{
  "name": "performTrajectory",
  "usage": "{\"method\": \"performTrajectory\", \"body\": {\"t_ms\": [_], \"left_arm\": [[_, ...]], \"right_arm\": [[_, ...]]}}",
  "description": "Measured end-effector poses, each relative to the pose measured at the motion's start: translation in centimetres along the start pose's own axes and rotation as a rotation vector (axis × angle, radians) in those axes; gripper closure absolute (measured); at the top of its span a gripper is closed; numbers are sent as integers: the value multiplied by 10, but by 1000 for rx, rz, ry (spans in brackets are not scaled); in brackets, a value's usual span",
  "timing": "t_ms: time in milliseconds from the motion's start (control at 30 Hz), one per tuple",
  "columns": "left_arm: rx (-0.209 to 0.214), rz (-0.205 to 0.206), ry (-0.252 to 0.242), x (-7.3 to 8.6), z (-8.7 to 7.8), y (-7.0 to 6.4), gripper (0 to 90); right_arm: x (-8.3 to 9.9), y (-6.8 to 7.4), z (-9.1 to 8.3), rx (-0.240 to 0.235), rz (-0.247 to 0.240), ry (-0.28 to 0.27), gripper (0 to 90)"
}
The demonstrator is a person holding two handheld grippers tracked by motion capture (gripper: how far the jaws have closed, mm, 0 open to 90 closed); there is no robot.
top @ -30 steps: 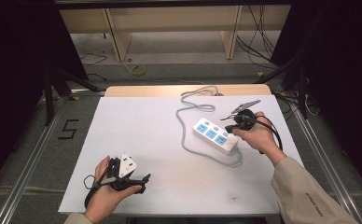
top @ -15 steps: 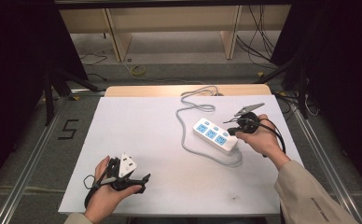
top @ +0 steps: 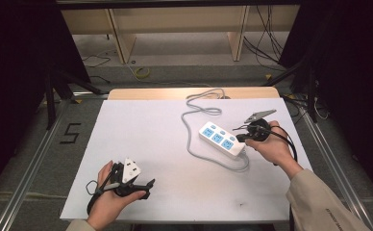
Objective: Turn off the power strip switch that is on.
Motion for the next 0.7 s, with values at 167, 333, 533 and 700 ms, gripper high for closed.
{"method": "performTrajectory", "body": {"t_ms": [167, 333, 533, 700], "left_arm": [[0, 0, 1, 0, 0, 0, 117], [-2, 1, 0, 0, 0, 0, 118], [-2, 0, 0, 0, 0, 0, 118], [-2, 1, 1, 0, 0, 0, 118]], "right_arm": [[5, 1, -4, -4, 5, -10, 900], [9, 2, -8, -4, 14, -21, 900], [14, 3, -12, -4, 15, -31, 900], [17, 3, -16, -1, 17, -43, 900]]}}
Point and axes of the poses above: each handheld gripper's, and its own axes: z roughly forward along the jaws, x roughly out of its underside, y roughly to its left, the point moved 2 cm from there along z, roughly forward along the jaws, and after that the axes turned 7 degrees about x, right-handed, at the moved point
